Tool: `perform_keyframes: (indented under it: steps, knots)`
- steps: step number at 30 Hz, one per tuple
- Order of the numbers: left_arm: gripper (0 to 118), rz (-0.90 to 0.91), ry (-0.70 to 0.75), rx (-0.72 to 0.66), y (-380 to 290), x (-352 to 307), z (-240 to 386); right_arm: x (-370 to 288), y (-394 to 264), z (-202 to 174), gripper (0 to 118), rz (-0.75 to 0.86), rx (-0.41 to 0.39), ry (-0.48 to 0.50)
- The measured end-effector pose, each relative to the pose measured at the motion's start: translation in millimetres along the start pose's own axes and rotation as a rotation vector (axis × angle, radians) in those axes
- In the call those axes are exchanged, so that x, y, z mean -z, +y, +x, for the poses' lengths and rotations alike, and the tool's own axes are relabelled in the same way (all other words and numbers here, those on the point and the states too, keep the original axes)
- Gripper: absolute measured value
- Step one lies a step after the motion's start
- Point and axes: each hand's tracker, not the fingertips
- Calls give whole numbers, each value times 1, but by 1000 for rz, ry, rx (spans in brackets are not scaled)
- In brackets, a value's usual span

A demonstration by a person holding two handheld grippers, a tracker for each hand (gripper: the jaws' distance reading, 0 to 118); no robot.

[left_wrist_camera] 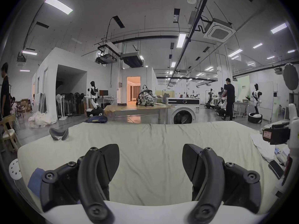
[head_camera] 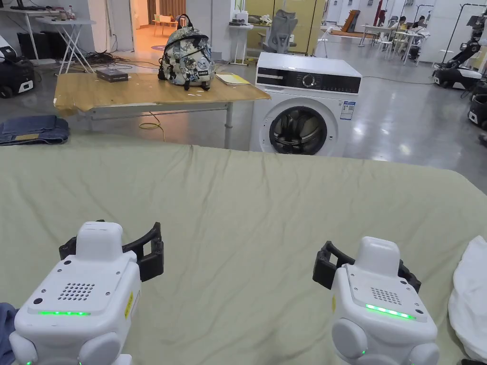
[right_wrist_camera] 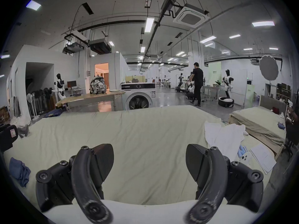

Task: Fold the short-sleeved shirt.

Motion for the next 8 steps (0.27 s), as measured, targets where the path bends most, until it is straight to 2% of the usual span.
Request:
perform_keyframes:
  steps: [2,8]
  knots:
    - [82,-4,2,5,0,1,1,1,1,4,94,-23,21,57]
    - [82,-5,-5,8,-1,3,1,2,5,3,94,-11,18,41]
